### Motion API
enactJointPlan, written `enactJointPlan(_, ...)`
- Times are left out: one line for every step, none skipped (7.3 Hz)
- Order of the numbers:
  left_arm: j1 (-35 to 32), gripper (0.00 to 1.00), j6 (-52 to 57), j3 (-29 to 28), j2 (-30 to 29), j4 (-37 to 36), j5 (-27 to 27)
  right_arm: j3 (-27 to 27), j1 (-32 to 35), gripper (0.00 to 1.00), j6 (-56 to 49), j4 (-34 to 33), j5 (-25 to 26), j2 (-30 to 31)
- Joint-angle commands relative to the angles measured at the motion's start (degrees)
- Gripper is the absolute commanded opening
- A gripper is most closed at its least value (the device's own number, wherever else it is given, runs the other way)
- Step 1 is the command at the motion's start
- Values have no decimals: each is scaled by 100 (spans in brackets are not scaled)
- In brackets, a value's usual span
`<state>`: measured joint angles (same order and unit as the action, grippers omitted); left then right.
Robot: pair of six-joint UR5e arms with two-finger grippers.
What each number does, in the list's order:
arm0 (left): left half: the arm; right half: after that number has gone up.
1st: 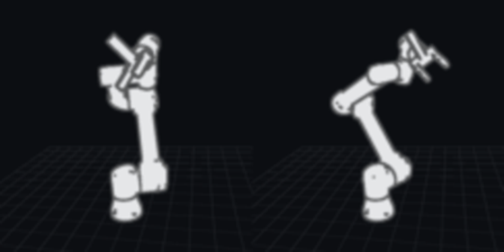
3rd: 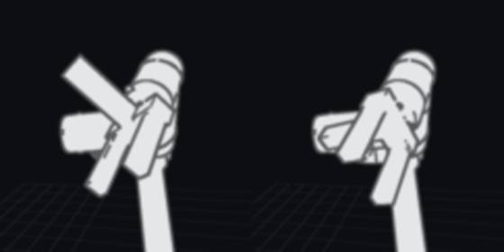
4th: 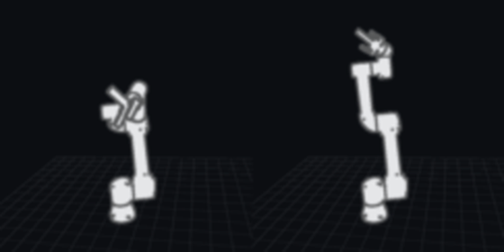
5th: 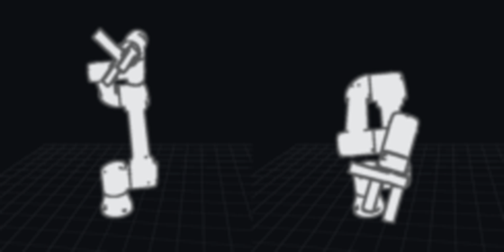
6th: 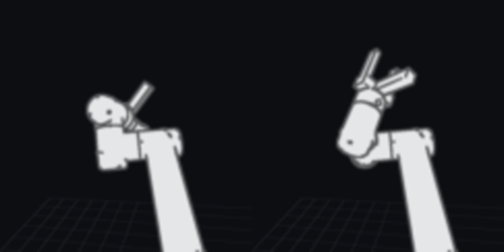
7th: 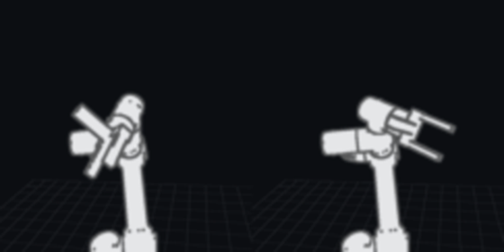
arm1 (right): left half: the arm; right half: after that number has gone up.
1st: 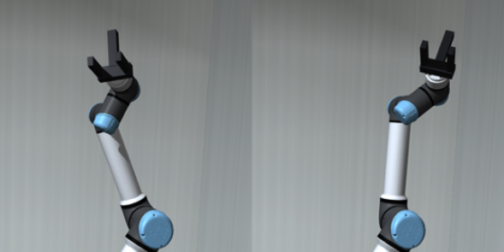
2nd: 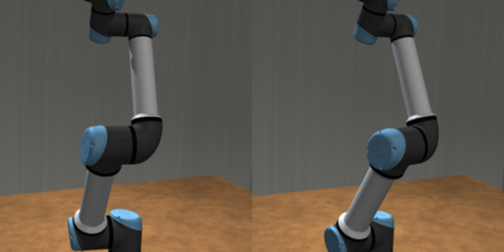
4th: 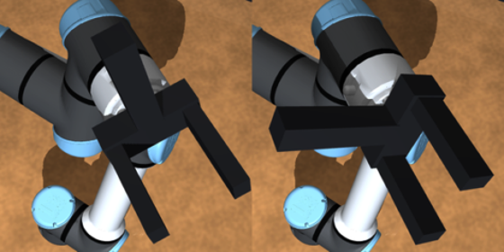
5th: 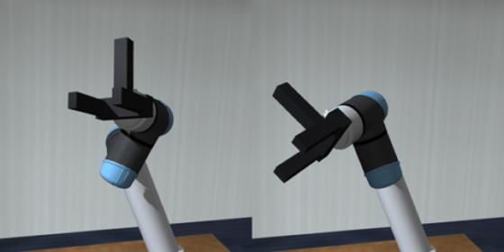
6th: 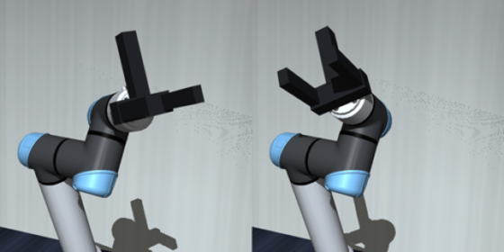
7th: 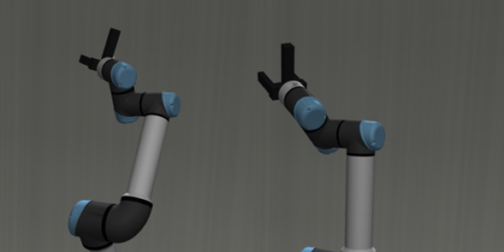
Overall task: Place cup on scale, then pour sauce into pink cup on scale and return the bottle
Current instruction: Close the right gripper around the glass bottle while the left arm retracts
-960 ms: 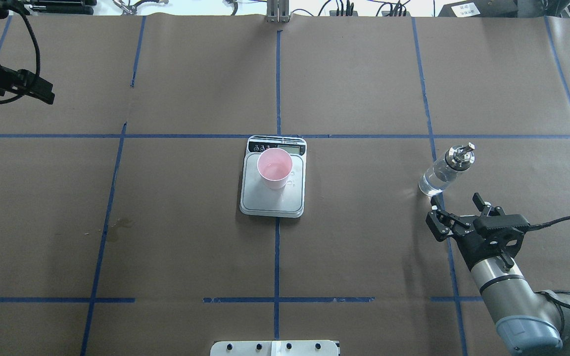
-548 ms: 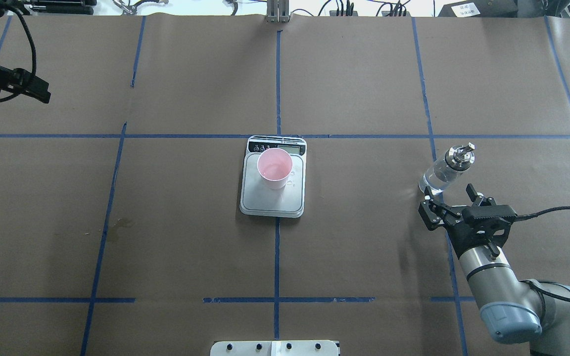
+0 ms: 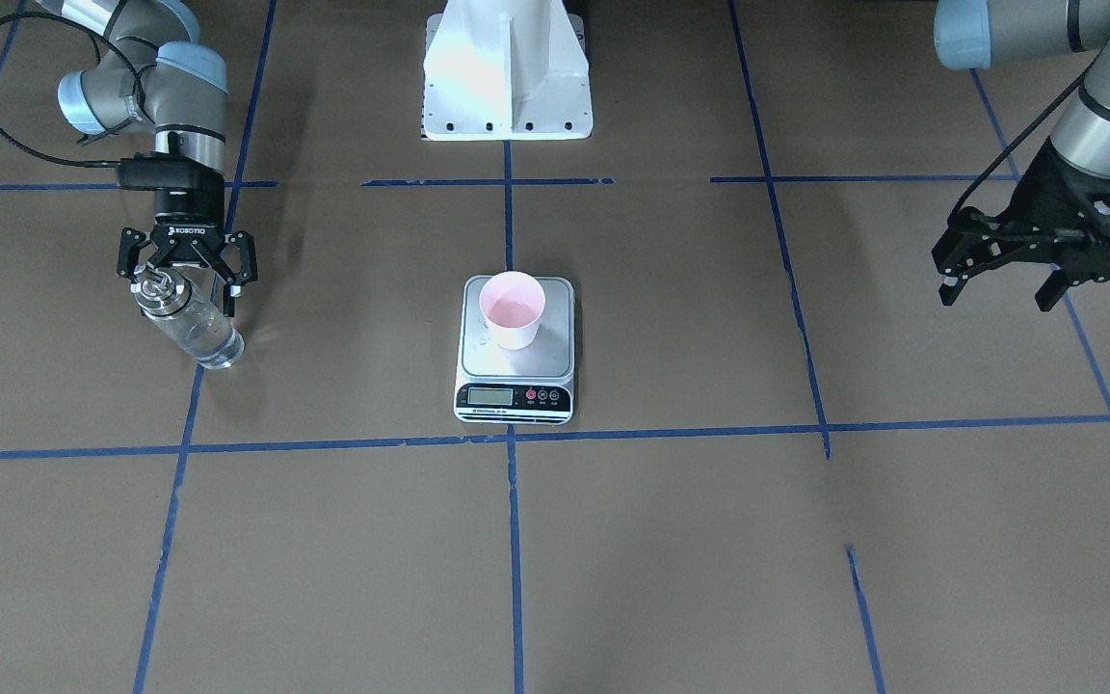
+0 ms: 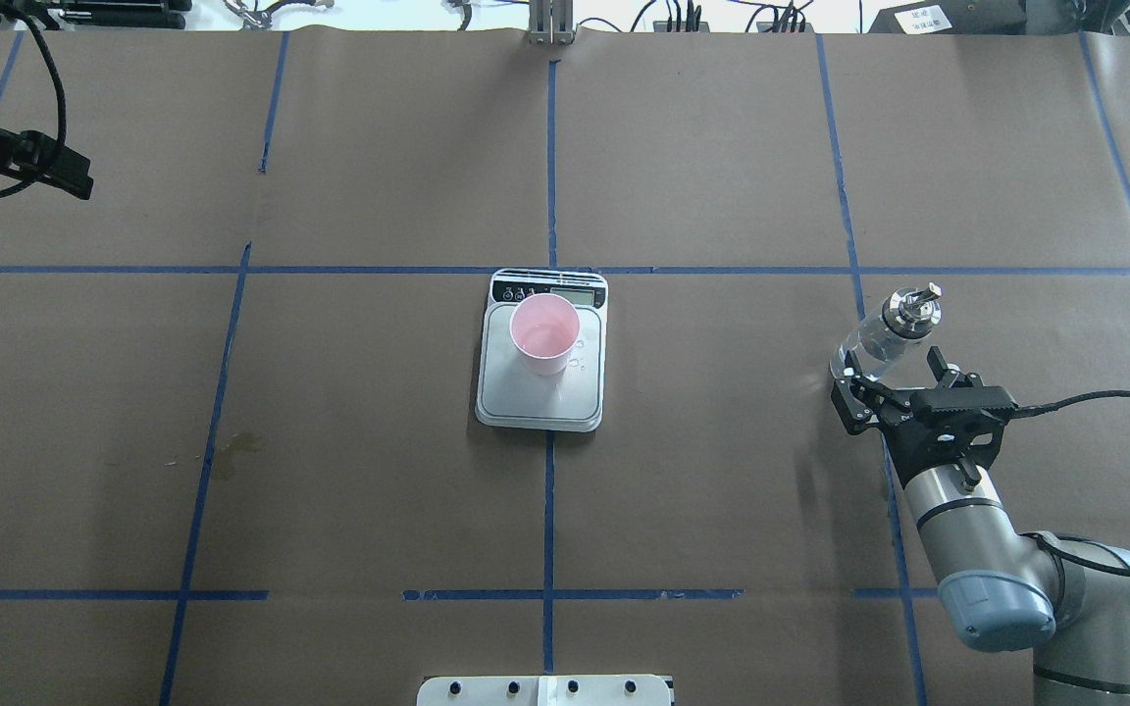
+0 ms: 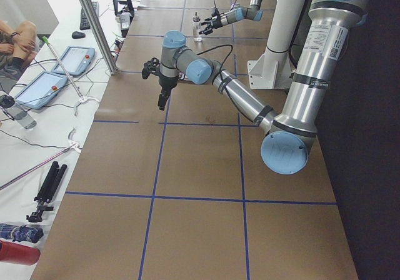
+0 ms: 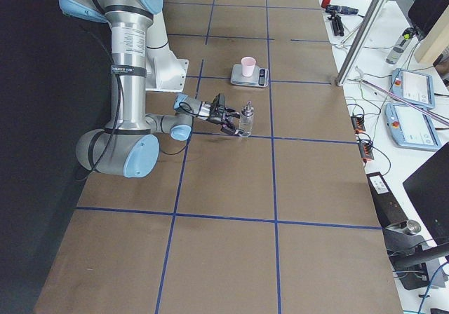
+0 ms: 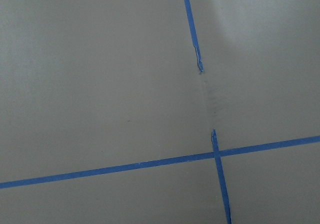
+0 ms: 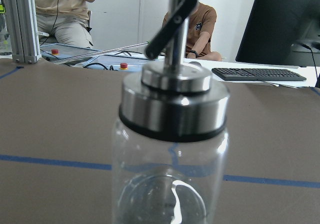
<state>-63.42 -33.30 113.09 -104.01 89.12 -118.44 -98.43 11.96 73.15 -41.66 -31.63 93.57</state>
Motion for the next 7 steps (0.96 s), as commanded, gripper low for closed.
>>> enactJointPlan(5, 100, -1, -15, 4, 0, 40, 43, 122, 100, -72, 0, -88, -128)
enactJointPlan(-4, 100, 8, -32, -5, 0, 58, 191, 218, 100, -142, 0, -141, -329)
enactJointPlan(-4, 100, 8, -41, -5, 0, 75, 210, 297, 100, -230, 0, -202, -400)
enactJointPlan(-13, 100, 8, -59, -5, 0, 84, 237, 394, 100, -248, 0, -334, -392)
enactJointPlan(-48, 100, 8, -50, -5, 0, 84, 254, 456, 100, -275, 0, -352, -401)
enactJointPlan(-48, 100, 8, -50, -5, 0, 84, 255, 483, 100, -345, 0, -431, -401)
enactJointPlan(-57, 100, 8, -42, -5, 0, 84, 255, 483, 88, -345, 9, -440, -427)
